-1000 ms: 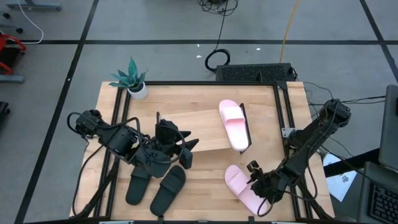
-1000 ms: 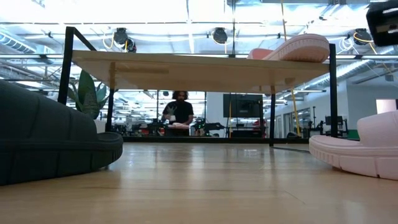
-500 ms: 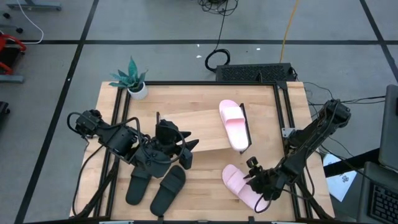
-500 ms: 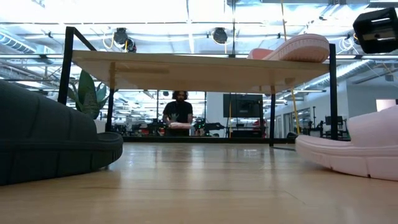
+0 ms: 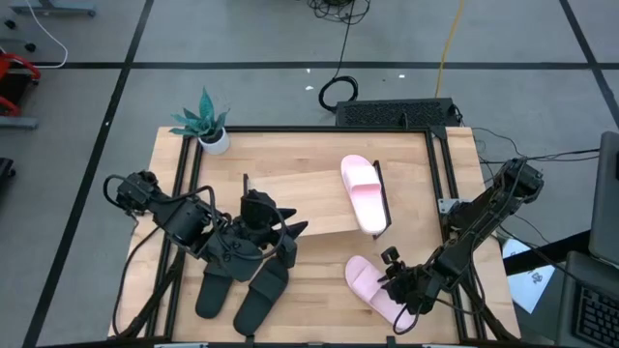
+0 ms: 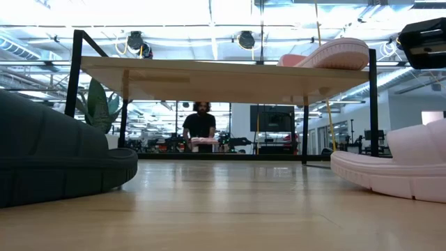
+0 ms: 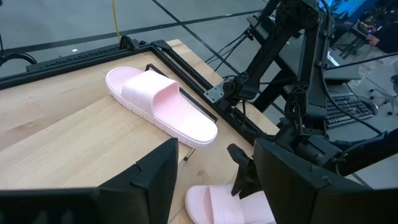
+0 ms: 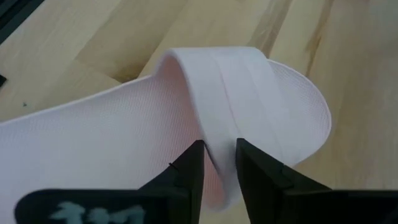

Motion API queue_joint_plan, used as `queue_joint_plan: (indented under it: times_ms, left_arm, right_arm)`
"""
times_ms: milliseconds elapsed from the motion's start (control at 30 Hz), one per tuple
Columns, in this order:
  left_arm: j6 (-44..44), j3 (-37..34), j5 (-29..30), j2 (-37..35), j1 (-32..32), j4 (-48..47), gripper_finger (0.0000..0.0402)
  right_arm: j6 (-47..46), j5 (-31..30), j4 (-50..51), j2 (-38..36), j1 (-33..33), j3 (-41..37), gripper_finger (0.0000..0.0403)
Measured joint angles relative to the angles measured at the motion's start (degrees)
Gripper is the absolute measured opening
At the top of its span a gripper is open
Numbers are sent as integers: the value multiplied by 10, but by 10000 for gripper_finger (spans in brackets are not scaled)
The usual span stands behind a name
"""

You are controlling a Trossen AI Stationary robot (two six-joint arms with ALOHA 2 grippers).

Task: Pick and place slides into the shelf
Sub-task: Put the pink slipper on the shelf

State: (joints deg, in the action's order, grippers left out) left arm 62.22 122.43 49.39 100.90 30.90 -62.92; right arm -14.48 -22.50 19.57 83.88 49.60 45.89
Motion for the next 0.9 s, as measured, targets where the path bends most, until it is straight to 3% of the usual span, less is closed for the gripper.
queue_joint_plan:
  times_ms: [467,633,900]
  left_arm:
    - [-2,0,0,0,0,-1,209]
    - [-2,0,1,0,0,-1,209]
    - [-1,0,1,0,0,-1,209]
  right_arm:
    - [-14,64,8,-17,0,0,129]
    - [-9,62,11,-21,0,0,141]
    - [1,3,29,-21,-13,0,140]
